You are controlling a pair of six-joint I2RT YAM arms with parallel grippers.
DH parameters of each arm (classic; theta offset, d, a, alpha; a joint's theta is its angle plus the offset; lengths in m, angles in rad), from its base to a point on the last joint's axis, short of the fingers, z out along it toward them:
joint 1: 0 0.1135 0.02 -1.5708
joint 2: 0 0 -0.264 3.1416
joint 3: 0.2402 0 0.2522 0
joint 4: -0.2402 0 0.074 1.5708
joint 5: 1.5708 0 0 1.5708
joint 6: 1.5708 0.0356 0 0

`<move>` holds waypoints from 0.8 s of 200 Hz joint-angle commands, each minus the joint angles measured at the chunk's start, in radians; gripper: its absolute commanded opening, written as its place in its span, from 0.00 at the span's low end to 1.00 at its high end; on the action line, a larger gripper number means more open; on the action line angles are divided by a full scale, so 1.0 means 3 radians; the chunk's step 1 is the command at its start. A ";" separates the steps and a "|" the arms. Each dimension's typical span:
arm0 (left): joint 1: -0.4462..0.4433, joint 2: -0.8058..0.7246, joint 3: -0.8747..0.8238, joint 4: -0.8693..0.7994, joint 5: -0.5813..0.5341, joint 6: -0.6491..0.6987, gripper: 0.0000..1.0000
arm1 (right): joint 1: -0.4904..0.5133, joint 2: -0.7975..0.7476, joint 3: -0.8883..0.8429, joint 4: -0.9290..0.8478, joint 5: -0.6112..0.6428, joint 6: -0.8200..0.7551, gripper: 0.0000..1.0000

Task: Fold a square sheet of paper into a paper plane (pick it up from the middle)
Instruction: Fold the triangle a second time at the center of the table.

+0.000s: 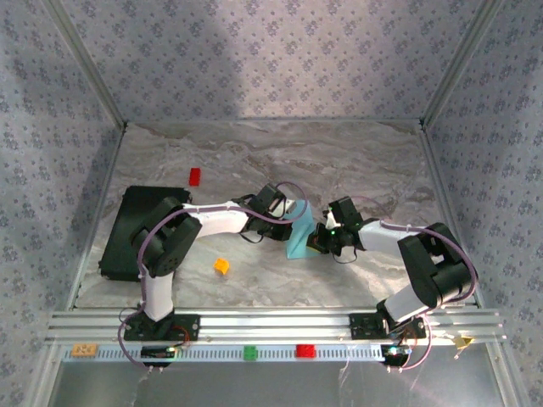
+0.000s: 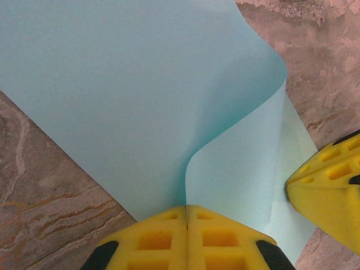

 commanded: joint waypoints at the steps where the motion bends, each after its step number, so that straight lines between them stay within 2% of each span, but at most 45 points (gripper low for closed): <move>1: 0.0026 -0.0008 0.0084 -0.0040 -0.0003 0.0040 0.00 | -0.0031 0.0035 -0.0098 -0.0220 0.0171 -0.0041 0.04; 83: 0.0025 0.0094 0.0101 -0.0117 0.0048 0.0065 0.00 | -0.0032 -0.0009 -0.0082 -0.0158 0.0112 -0.0019 0.05; 160: 0.0023 0.0110 0.0083 -0.0112 0.0077 0.0065 0.00 | -0.0073 -0.0376 0.0084 -0.0020 0.0023 0.0090 0.07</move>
